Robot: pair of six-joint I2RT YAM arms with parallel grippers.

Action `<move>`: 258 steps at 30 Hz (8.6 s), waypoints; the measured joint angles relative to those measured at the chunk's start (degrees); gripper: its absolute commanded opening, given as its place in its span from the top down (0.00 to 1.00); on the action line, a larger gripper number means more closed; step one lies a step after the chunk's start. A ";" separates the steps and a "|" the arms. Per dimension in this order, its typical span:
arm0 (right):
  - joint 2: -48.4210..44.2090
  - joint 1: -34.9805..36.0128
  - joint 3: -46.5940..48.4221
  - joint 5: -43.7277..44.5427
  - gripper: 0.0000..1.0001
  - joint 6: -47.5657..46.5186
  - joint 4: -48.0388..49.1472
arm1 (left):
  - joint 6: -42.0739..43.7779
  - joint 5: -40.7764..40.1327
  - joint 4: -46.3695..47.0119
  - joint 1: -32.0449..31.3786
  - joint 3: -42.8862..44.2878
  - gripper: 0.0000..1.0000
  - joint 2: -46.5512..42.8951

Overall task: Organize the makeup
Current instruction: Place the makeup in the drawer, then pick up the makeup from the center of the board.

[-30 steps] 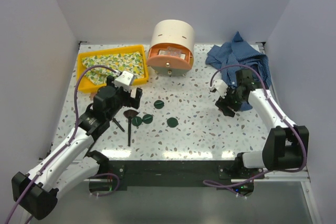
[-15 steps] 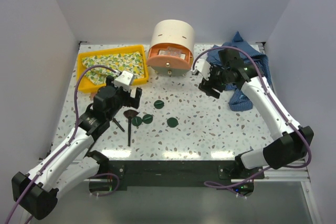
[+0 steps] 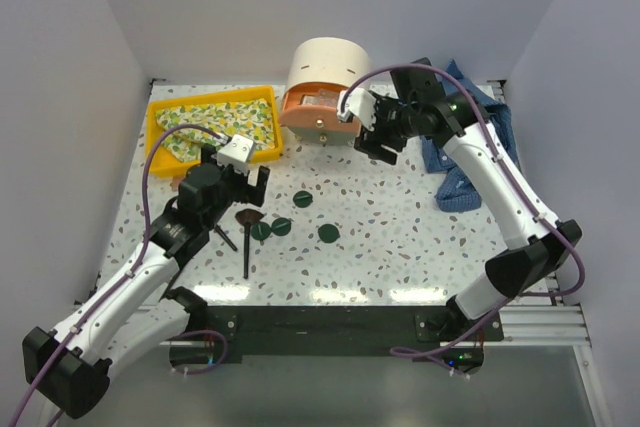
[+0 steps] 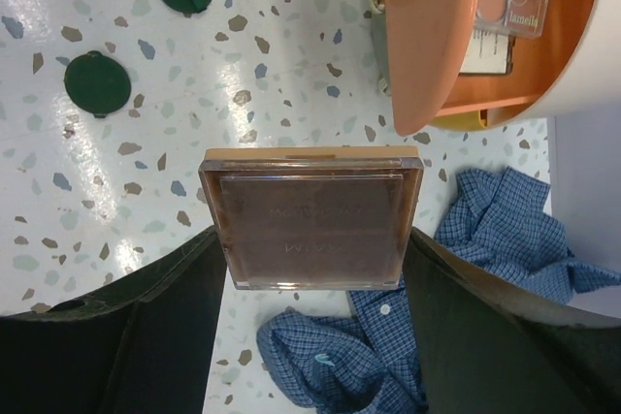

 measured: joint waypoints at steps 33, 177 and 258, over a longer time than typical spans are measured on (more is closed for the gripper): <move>18.32 7.21 30.88 -0.74 0.99 8.96 1.33 | 0.52 -2.99 -0.26 0.00 0.00 0.00 1.01; -19.91 -8.11 -41.05 -35.28 0.13 23.06 35.28 | -30.69 7.37 -3.43 38.49 -3.45 0.20 18.69; -20.63 -9.66 -41.05 -36.81 0.13 23.02 35.32 | -52.48 -7.63 -25.20 38.49 30.53 0.44 59.84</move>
